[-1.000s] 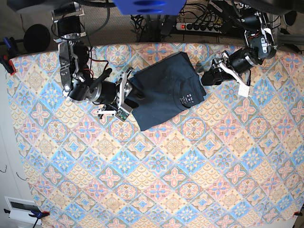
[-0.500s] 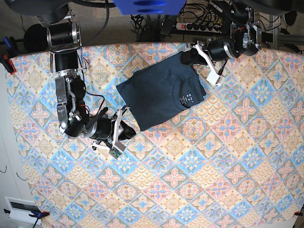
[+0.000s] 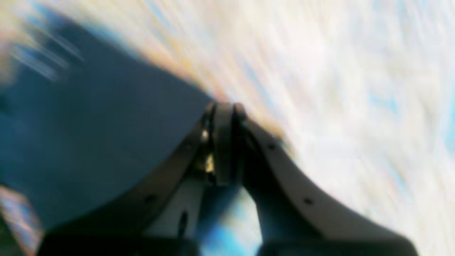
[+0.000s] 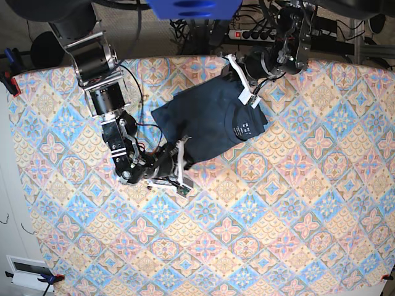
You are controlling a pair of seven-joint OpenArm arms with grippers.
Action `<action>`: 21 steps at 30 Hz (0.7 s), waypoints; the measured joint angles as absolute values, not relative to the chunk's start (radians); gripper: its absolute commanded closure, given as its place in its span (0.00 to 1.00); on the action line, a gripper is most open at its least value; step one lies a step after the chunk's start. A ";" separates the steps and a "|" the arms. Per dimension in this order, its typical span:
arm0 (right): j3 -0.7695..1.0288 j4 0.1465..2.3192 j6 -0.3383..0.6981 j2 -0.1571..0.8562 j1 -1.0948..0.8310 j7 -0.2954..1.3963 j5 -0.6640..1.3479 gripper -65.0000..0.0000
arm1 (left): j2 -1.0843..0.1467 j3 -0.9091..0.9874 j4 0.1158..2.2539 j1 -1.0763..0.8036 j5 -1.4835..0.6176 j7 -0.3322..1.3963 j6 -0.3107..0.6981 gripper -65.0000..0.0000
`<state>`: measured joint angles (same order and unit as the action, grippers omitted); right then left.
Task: Layout the t-shirt on the table in an organized manner, then fold the t-shirt properly
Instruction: 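Hold the bundle with both grippers and rotate it on the table, then release the left gripper and pull the bundle with the right gripper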
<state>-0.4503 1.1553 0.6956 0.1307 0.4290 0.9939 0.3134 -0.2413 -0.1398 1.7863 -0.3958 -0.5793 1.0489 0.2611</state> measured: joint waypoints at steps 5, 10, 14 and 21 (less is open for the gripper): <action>-0.443 1.130 0.690 0.045 0.442 0.982 0.117 0.98 | -0.252 -0.149 1.742 -0.354 -0.602 1.034 0.270 1.00; -0.458 1.074 0.703 0.027 0.432 0.948 0.121 0.99 | -0.281 -0.151 1.727 -0.303 -0.597 1.027 0.267 1.00; -0.488 1.107 0.702 0.112 0.421 0.966 0.135 0.99 | -0.294 -0.149 1.724 -0.253 -0.564 1.029 0.258 1.00; -0.518 1.264 0.691 0.216 0.311 0.939 0.142 0.99 | -0.300 -0.147 1.592 -0.143 -0.604 1.027 0.276 1.00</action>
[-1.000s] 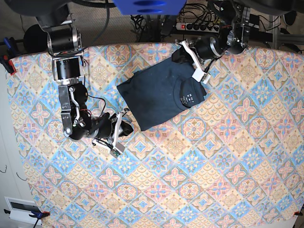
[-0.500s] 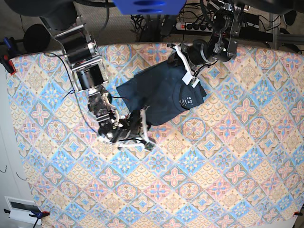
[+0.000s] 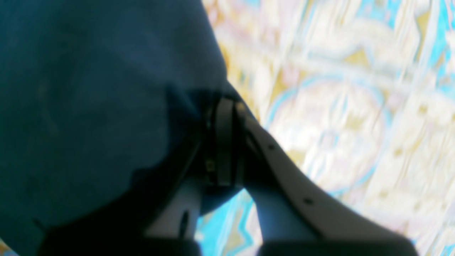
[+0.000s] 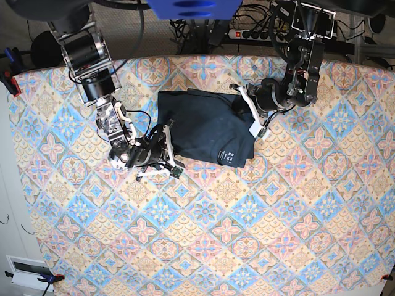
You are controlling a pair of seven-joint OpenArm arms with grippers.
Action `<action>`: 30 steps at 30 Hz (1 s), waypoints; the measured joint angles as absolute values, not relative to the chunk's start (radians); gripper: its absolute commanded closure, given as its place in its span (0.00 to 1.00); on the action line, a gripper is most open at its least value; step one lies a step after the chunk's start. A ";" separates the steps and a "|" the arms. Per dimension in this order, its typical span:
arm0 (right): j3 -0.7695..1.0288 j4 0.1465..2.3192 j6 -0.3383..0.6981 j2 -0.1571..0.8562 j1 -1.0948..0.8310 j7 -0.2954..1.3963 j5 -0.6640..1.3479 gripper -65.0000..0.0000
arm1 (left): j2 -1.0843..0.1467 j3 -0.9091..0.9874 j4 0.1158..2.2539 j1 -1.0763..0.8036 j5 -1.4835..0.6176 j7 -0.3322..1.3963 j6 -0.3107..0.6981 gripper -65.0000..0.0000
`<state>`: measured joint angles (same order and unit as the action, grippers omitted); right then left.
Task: Layout the t-shirt on the table in an organized manner, then fold the t-shirt properly
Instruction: 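Release the left gripper and pull the bundle with the right gripper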
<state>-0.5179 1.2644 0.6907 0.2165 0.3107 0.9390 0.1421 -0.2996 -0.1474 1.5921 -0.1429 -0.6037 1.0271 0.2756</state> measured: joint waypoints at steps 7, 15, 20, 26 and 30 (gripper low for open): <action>-0.517 1.457 0.679 0.323 0.174 0.962 0.134 0.99 | -0.234 -0.146 1.472 -0.005 -0.583 1.019 0.262 1.00; -0.508 1.625 0.669 0.394 0.028 0.979 0.108 0.99 | -0.120 -0.146 1.370 0.105 -0.549 1.024 0.249 1.00; -0.368 1.705 0.686 0.392 -0.084 0.997 0.120 0.99 | -0.051 -0.147 1.249 0.166 -0.550 0.929 0.249 1.00; -0.204 1.812 0.696 0.400 -0.199 1.076 0.081 0.99 | -0.011 -0.147 1.211 0.163 -0.556 0.856 0.250 1.00; -0.168 1.901 0.699 0.400 -0.230 1.069 0.166 0.99 | -0.014 -0.129 1.253 0.151 -0.560 0.862 0.242 1.00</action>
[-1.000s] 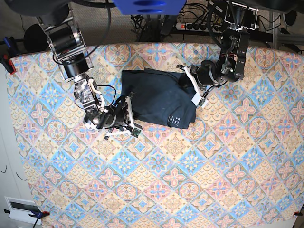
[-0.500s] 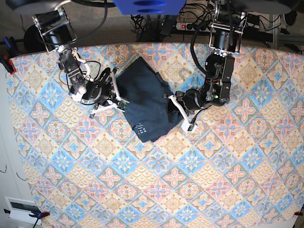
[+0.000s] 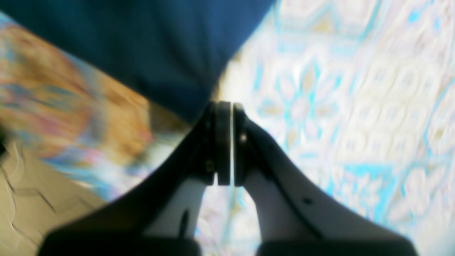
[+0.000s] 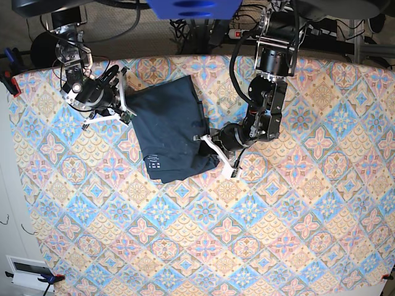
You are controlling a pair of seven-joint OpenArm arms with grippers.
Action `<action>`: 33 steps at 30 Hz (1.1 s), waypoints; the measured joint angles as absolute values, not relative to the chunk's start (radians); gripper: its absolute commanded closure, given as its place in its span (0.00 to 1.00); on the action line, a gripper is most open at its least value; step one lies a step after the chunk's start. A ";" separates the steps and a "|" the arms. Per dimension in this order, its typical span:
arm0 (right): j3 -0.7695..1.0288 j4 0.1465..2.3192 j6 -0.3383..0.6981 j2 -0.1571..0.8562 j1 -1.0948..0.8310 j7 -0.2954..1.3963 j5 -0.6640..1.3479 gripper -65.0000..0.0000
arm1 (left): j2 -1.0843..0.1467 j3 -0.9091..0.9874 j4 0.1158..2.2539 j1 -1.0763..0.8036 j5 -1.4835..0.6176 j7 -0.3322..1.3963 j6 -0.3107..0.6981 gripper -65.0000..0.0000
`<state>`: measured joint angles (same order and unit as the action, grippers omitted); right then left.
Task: Layout the t-shirt on the table in an organized manner, then fold the t-shirt properly
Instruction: 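Release the left gripper and pull the bundle with the right gripper, then drag the folded shirt with the right gripper toward the table corner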
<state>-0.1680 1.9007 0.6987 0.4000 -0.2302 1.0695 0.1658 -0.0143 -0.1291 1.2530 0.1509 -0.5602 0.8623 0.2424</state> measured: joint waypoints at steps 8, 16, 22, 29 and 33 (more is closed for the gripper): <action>-0.171 1.925 0.699 0.379 -0.216 1.079 0.466 0.99 | -0.137 0.085 1.411 0.030 -0.820 0.862 0.240 1.00; -0.176 1.910 0.695 0.222 -0.118 1.078 0.588 0.99 | -0.250 0.194 1.530 -0.154 -1.022 0.860 0.236 1.00; -0.271 1.722 0.696 0.102 -0.002 1.077 0.596 0.99 | -0.271 0.200 1.688 -0.265 -1.031 0.896 0.243 1.00; -0.245 1.449 0.688 0.064 0.043 1.033 0.580 0.99 | -0.296 0.243 1.757 -0.344 -1.025 0.920 0.239 1.00; -0.237 1.323 0.693 0.056 0.041 0.957 0.603 0.99 | -0.293 0.249 1.781 -0.369 -1.026 0.927 0.243 1.00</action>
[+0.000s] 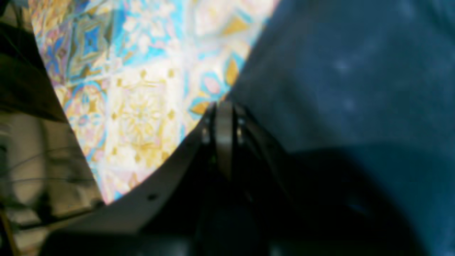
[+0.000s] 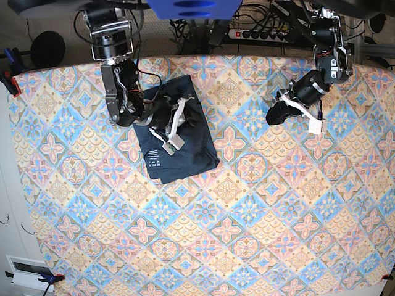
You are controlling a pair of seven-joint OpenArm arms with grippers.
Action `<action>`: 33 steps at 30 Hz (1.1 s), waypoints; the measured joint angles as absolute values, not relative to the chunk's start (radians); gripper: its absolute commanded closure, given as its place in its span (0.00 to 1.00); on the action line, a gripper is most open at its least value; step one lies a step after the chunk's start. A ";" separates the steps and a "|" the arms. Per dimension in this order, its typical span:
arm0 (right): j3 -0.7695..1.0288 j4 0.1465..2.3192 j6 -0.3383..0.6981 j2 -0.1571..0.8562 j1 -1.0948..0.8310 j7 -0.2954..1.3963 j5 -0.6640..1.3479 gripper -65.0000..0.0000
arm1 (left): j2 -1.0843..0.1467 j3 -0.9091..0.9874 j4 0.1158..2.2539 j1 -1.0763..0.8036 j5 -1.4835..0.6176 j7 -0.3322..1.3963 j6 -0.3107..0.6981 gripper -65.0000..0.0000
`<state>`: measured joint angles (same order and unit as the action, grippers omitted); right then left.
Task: Layout the t-shirt on the table in an organized manner, then fold the t-shirt properly
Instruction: 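Drag the folded shirt with the right gripper toward the table corner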
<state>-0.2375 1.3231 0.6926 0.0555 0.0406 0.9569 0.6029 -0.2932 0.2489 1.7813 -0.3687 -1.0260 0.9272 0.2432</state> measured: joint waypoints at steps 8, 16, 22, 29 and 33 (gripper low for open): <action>-0.229 1.185 0.722 0.044 0.063 0.886 0.577 0.99 | -0.305 0.253 1.784 -0.368 -1.026 0.925 0.243 1.00; -0.078 1.191 0.764 0.006 0.057 0.869 0.451 0.99 | -0.305 0.251 1.785 -0.368 -1.026 0.924 0.242 1.00; 0.012 1.189 0.764 0.031 0.079 0.862 0.426 0.99 | -0.305 0.251 1.785 -0.368 -1.026 0.924 0.243 1.00; 0.118 1.180 0.726 0.113 0.147 0.885 0.363 0.99 | -0.305 0.251 1.786 -0.369 -1.026 0.924 0.242 1.00; 0.171 1.169 0.731 0.138 0.181 0.920 0.350 0.99 | -0.305 0.250 1.787 -0.368 -1.029 0.924 0.243 1.00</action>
